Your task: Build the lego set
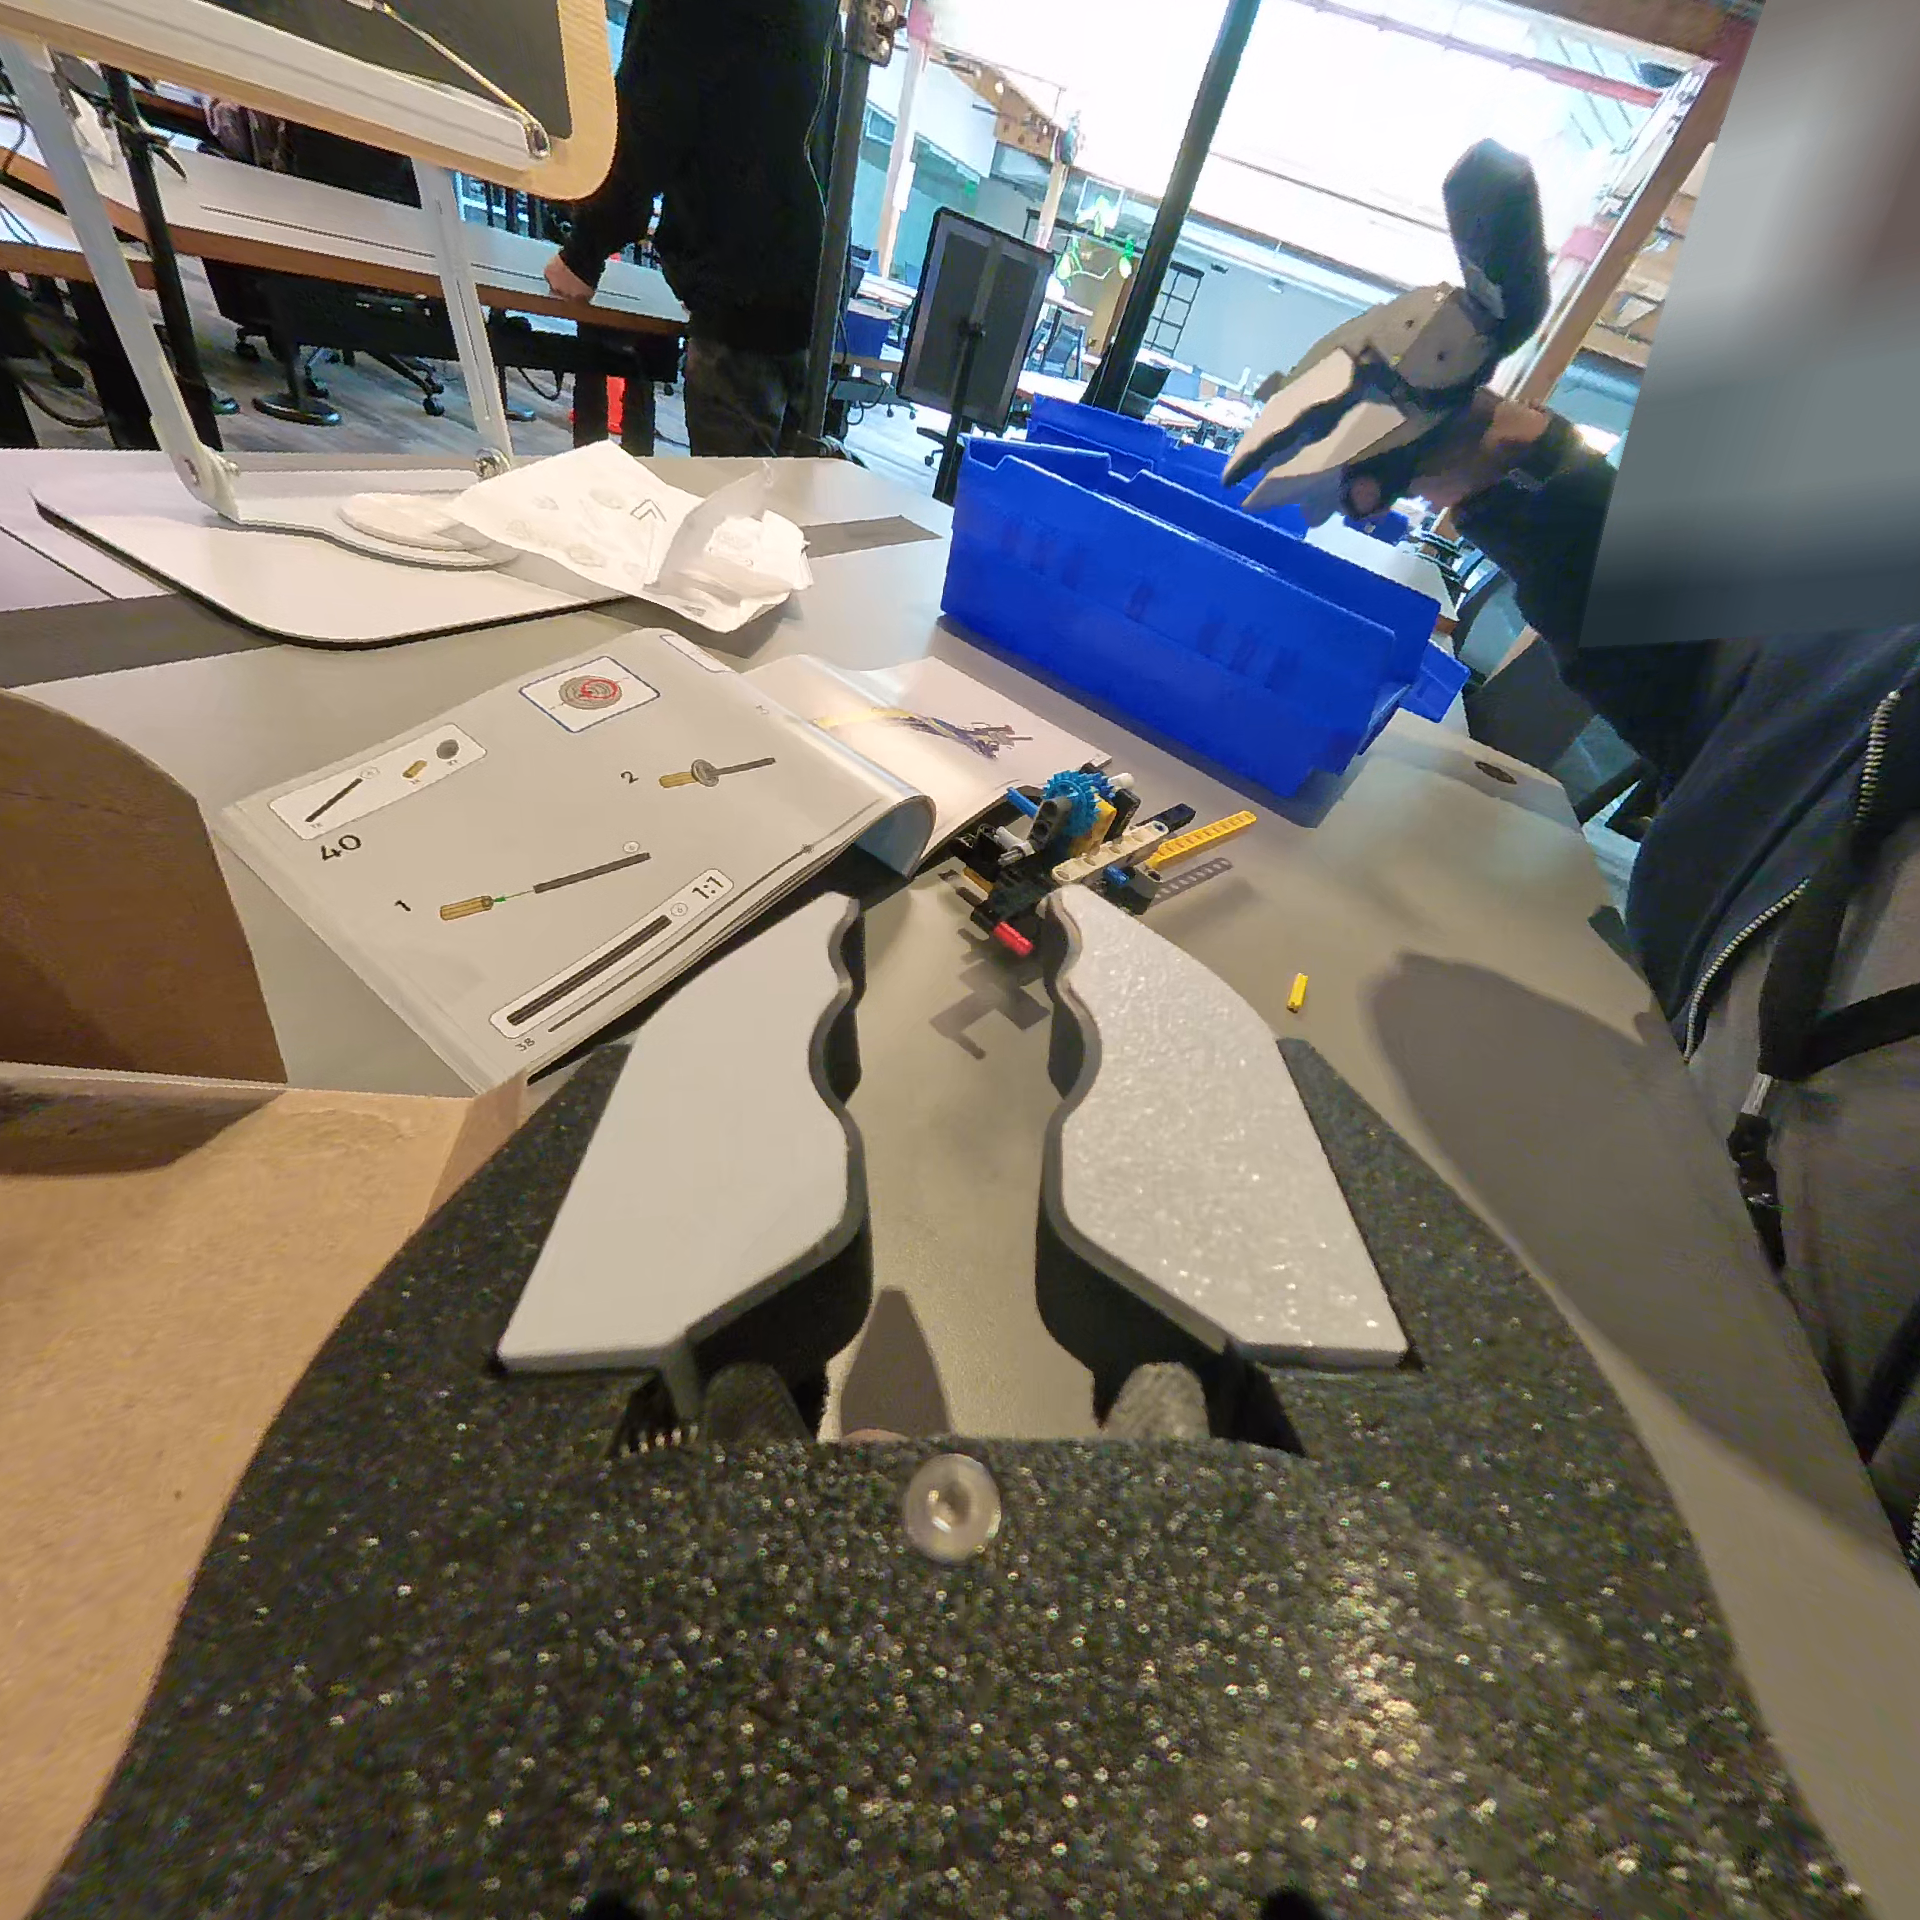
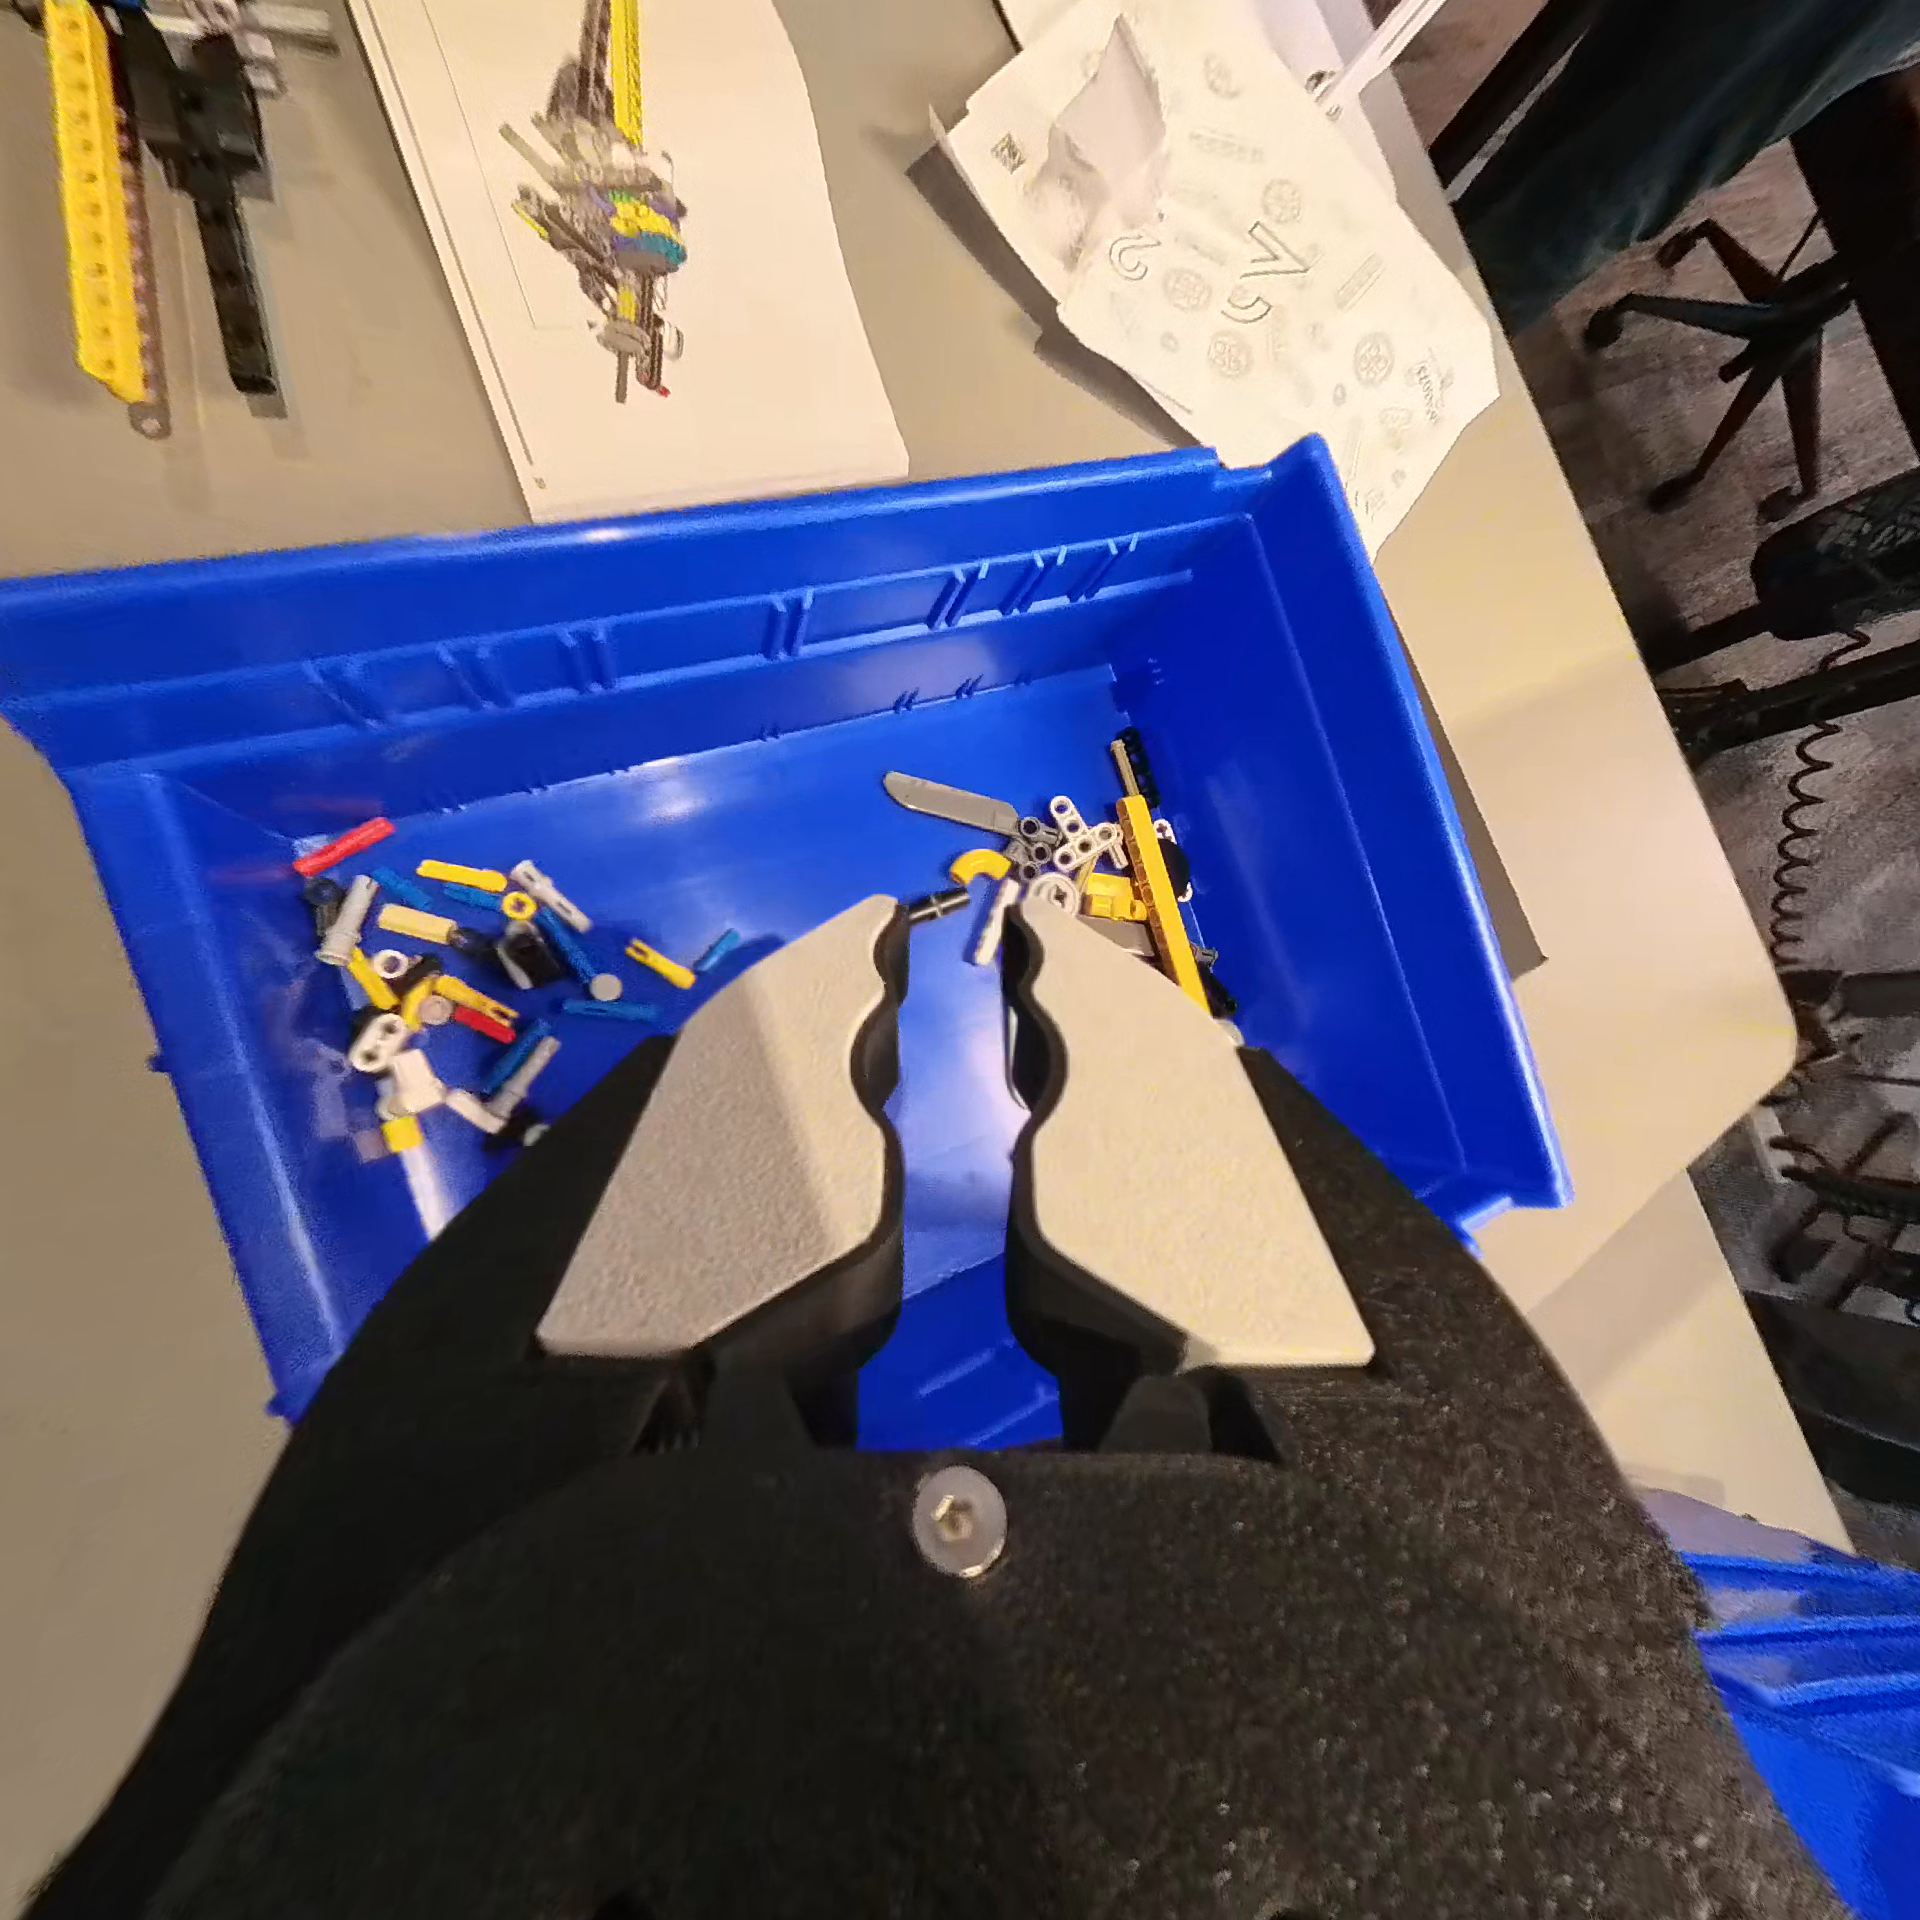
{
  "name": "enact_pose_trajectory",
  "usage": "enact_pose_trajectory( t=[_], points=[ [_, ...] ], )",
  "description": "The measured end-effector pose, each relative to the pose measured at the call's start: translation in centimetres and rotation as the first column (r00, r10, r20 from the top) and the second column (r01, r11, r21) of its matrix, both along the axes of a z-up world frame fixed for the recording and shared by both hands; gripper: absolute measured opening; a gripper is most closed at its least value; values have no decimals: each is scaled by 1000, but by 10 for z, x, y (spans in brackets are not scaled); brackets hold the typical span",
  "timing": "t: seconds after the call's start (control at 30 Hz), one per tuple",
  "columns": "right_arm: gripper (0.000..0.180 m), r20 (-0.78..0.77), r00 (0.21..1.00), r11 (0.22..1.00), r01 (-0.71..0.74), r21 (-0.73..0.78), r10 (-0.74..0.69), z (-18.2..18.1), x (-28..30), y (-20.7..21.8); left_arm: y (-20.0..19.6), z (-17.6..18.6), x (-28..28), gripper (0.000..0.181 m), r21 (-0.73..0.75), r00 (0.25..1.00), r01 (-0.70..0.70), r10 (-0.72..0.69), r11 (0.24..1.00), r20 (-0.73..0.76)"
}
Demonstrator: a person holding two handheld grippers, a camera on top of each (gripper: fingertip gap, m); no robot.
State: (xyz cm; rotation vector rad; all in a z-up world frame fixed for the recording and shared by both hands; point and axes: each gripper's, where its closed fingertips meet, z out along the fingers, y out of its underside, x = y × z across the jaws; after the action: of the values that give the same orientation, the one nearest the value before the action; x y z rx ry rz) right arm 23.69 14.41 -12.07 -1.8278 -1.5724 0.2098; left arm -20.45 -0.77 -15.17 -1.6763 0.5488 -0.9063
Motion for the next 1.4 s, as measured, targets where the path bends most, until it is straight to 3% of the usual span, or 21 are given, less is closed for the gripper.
enact_pose_trajectory(
  t=[0.37,0.73,1.4],
  points=[
    [17,376,917,989,-98,-114,134,-84,-5,62,-2,-1,3,33,7,1000,18,-18,1000,-14],
    [17,518,831,975,-125,-182,203,-116,-3,76,-5,-2,5,33,1,999,46,-46,999,-19],
    [11,471,849,971,-205,-119,237,-88,-8,62,-6,-3,7,33,4,998,50,-50,999,-33]
  ],
)
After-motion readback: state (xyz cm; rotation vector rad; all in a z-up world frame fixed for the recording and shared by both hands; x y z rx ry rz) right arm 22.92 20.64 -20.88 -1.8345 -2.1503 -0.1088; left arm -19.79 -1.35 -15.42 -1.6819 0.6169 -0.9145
